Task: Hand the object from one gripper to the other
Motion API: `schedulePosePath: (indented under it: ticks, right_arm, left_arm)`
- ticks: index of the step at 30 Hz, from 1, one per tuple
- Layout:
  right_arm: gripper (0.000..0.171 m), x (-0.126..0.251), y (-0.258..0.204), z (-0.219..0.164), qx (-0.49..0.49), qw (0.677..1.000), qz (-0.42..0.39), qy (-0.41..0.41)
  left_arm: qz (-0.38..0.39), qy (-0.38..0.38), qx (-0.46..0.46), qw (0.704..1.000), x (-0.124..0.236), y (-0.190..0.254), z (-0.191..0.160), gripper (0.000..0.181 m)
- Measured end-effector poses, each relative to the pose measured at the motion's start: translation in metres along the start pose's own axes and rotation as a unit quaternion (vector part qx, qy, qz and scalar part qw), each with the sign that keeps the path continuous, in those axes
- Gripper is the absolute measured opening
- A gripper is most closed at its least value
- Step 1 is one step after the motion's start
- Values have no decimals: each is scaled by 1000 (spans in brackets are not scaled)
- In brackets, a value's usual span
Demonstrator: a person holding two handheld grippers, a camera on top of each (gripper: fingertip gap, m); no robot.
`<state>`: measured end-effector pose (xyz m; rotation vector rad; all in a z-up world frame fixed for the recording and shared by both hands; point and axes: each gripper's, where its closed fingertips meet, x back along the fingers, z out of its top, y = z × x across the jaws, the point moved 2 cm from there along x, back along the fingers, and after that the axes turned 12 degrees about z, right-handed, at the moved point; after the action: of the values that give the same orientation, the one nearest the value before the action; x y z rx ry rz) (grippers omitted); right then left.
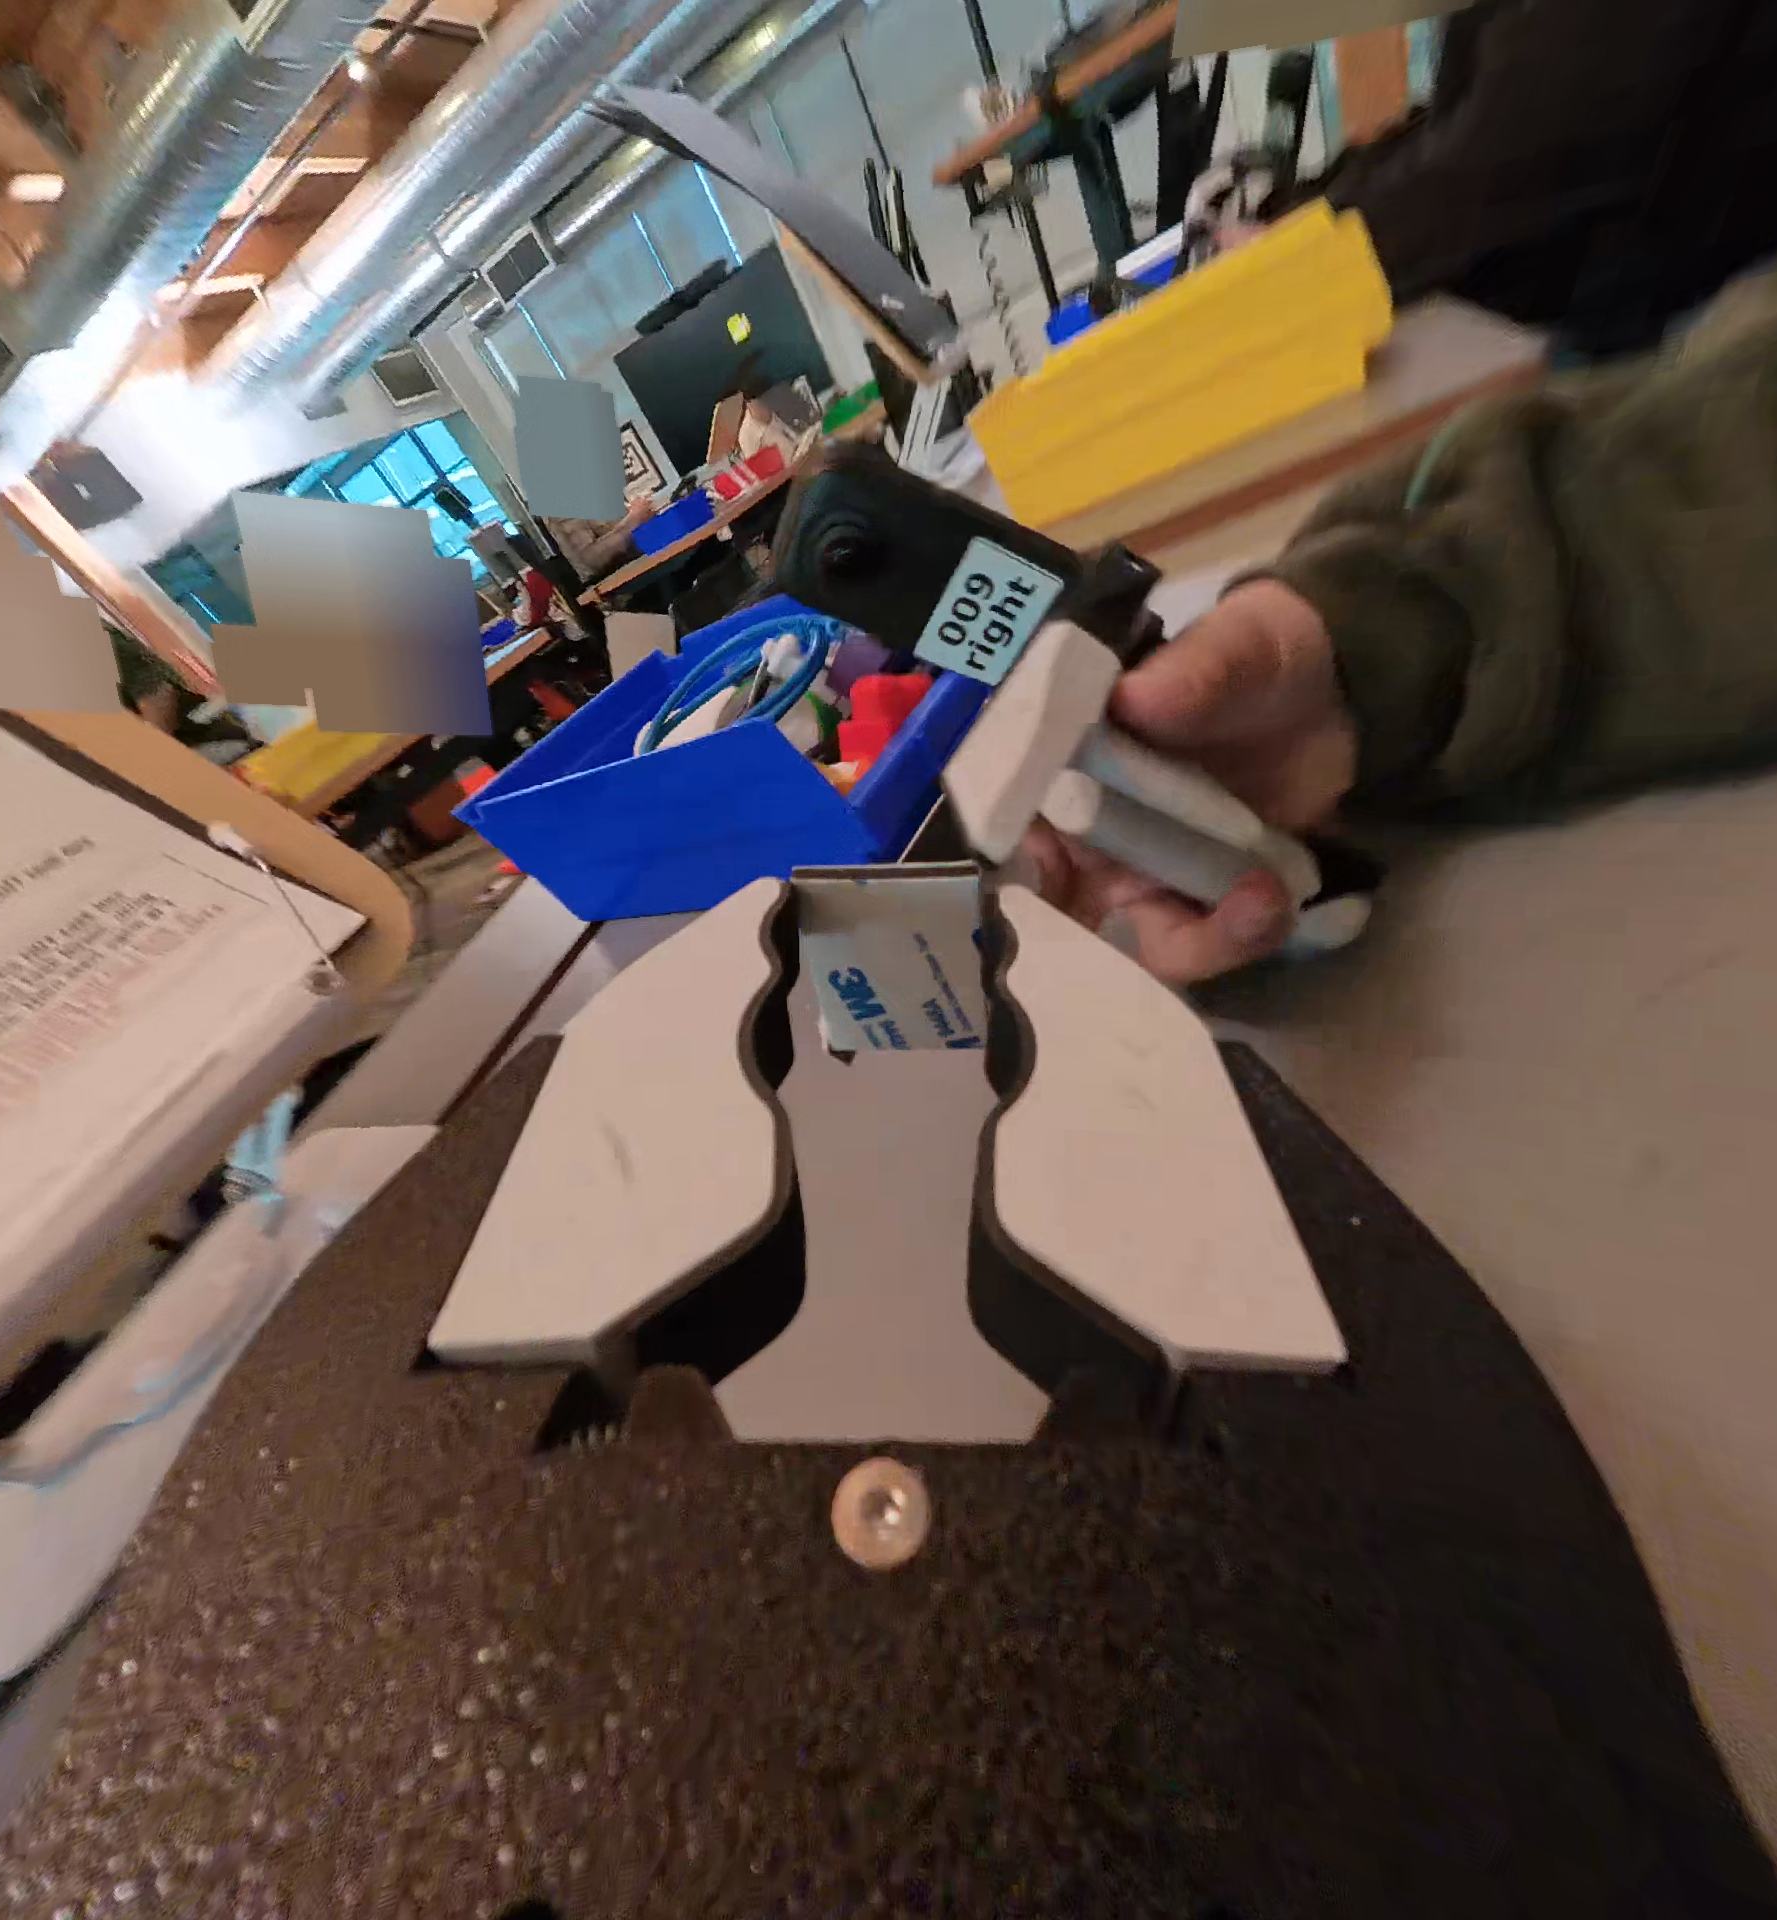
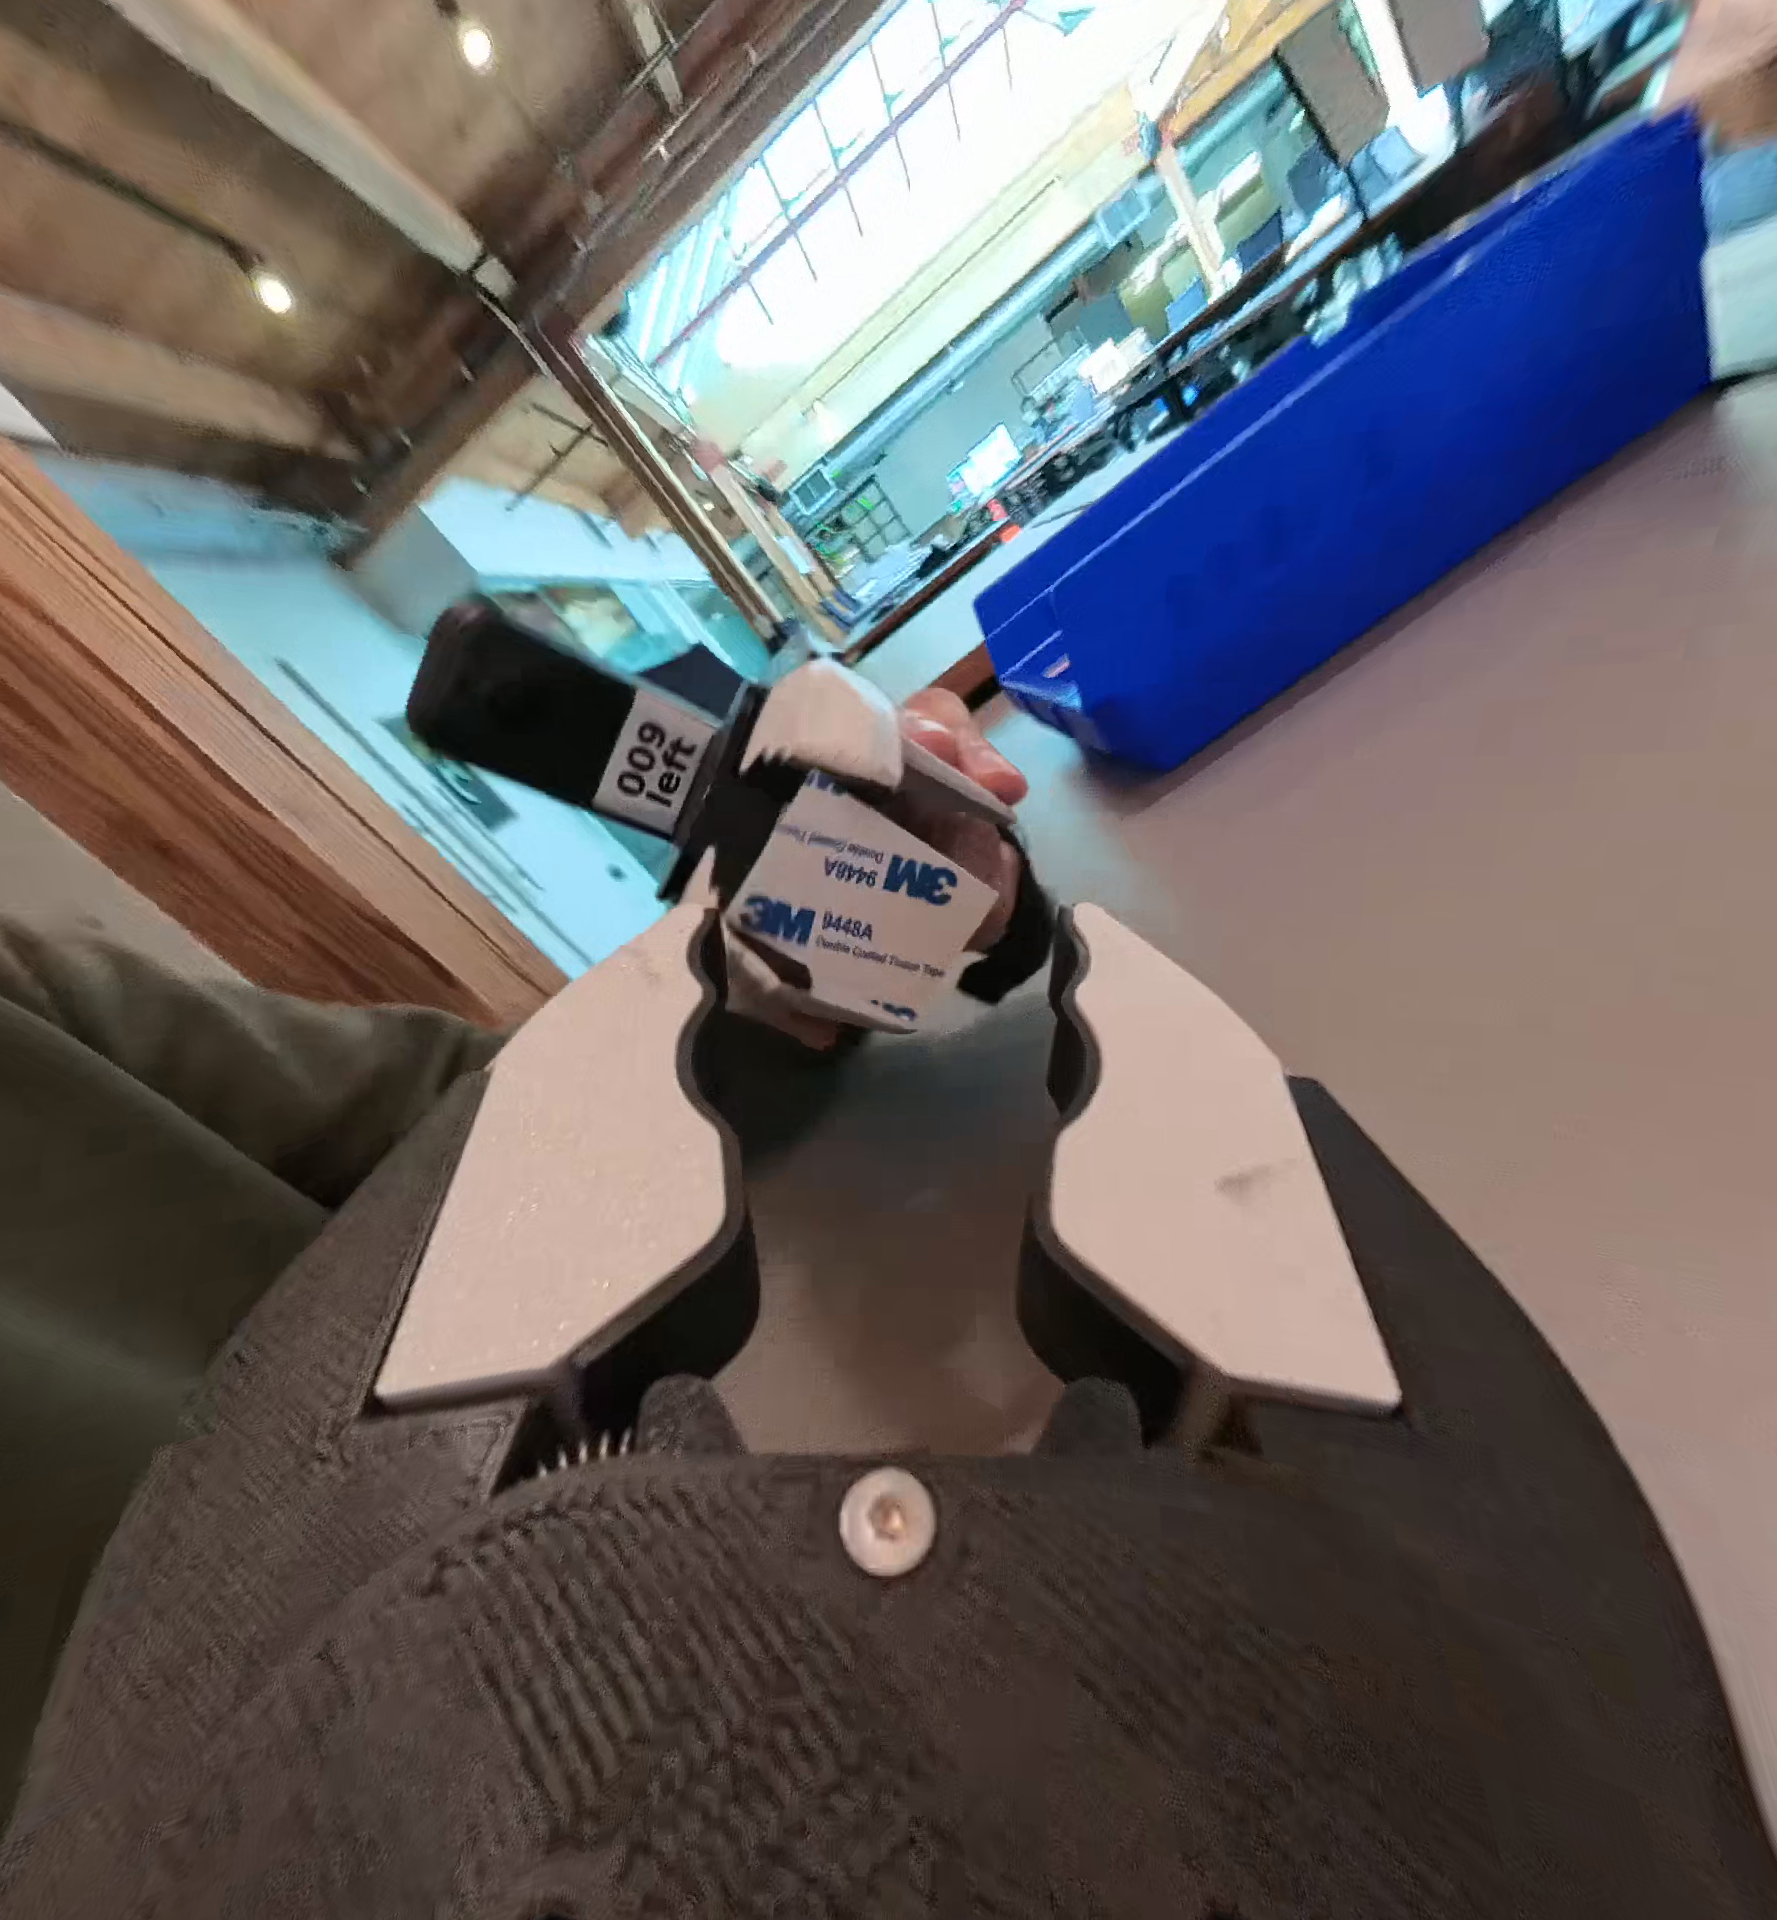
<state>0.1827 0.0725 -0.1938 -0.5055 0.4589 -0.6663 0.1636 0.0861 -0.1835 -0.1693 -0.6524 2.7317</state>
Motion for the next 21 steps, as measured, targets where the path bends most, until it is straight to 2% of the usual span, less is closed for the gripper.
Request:
schedulePosePath:
  ticks: [1, 5, 7, 14, 16, 18, 21]
  right_arm:
    - [60, 0, 1, -1, -28, 1000, 10, 4]
    - [53, 1, -3, -3, -100, 993, 51, 19]
    - [47, 2, 1, -5, -102, 994, 39, 14]
    - [42, 3, 4, -10, -101, 994, 36, -11]
    - [42, 4, 2, -7, -81, 996, 38, -9]
    - [43, 5, -1, 3, -37, 999, 36, 8]
    - [43, 8, -6, 15, 96, 995, 1, 7]
  left_arm:
    - [3, -2, -32, 999, -2, 3, 0, 33]
    - [-6, -18, -107, 994, -7, 14, -5, 33]
    - [-6, -23, -121, 992, -7, 15, -8, 33]
    - [-2, -29, -132, 991, -8, 16, -11, 33]
    - [-16, -26, -73, 997, -8, 18, -9, 38]
    - [-37, -17, 42, 998, -7, 16, -2, 51]
    - [-66, 4, 245, 967, -4, 2, 9, 63]
